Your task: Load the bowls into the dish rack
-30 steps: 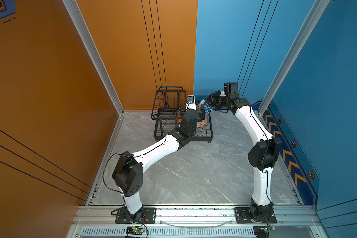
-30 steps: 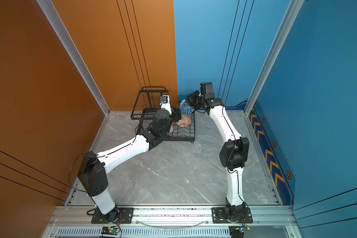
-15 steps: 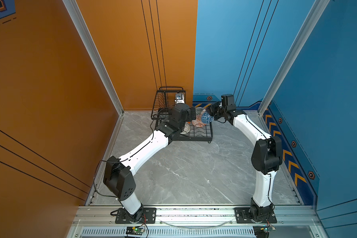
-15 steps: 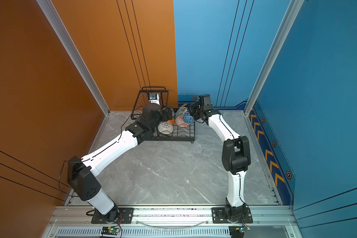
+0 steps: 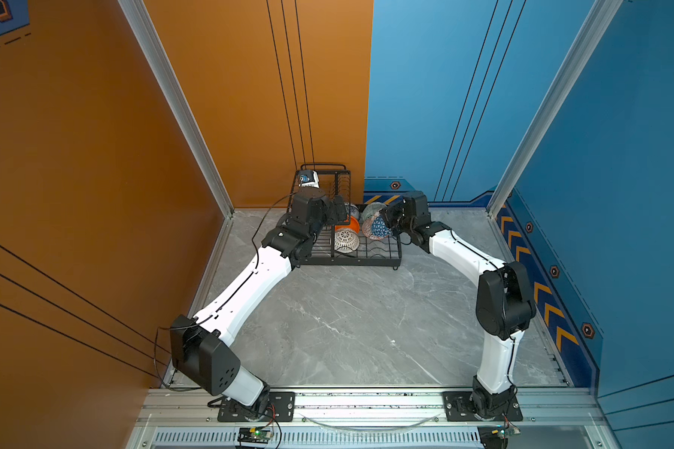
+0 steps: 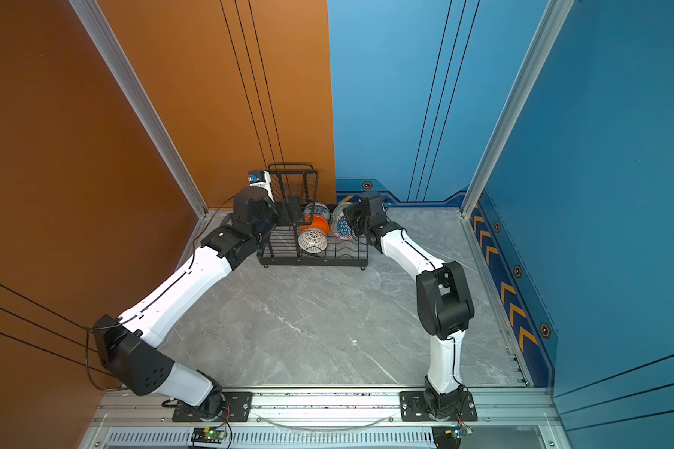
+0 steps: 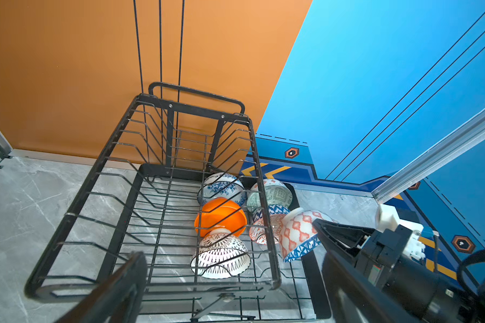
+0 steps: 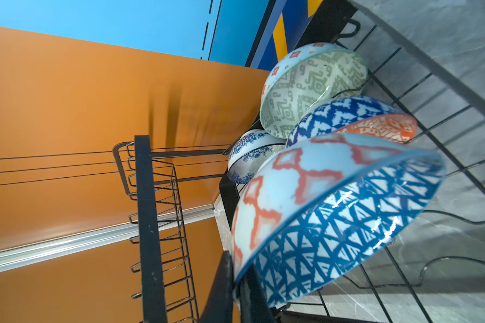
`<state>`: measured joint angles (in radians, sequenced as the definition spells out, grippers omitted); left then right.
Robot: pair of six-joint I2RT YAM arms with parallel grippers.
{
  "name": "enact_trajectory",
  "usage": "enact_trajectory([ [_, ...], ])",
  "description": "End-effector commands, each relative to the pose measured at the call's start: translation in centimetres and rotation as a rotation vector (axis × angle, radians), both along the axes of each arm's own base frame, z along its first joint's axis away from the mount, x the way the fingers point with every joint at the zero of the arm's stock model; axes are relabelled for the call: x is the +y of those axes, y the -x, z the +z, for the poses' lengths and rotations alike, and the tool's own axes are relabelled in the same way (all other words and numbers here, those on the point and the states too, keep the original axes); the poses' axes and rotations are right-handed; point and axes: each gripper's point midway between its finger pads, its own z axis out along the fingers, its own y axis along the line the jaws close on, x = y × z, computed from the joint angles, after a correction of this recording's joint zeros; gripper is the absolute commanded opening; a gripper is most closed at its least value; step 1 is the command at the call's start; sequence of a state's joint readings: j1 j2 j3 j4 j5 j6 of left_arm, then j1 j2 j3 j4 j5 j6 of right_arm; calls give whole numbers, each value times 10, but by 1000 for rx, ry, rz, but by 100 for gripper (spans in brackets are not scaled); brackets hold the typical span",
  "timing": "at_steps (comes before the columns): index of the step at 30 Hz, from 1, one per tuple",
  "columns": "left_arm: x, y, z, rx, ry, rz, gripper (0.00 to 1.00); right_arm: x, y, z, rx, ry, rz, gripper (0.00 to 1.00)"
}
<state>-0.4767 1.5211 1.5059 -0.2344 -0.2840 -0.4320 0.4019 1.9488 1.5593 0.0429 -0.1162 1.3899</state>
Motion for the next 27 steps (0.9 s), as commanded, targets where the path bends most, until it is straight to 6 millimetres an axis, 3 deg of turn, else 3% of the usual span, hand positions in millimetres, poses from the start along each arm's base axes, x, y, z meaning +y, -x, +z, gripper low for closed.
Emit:
enact_trajectory([
  [1,3,10,2,17,44,-26,98,-7,-4,46,-151,-55,-81,0],
  [9,11,16,1,34,45,-30,98,-6,1,19,-147,-59,-130,0],
  [27,19,18,-3,65,24,-61,98,26,-1,-28,-131,-89,-164,0],
])
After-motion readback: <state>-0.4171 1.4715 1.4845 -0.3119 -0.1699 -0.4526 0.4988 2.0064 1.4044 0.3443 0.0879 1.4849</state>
